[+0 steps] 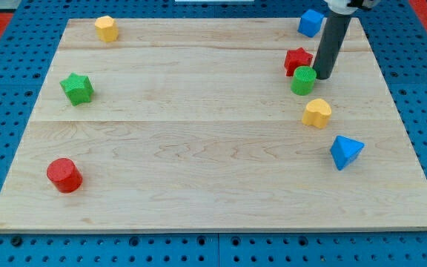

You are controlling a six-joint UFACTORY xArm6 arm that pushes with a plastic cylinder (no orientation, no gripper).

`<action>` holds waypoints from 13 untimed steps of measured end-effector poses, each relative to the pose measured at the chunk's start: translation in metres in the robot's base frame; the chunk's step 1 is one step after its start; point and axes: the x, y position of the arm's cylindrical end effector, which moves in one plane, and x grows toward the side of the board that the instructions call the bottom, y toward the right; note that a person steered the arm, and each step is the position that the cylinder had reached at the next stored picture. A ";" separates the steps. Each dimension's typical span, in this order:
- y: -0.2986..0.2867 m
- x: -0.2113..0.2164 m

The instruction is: Move the green circle to the red circle

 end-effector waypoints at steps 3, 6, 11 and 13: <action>-0.085 0.053; -0.222 0.095; -0.331 0.082; -0.396 0.117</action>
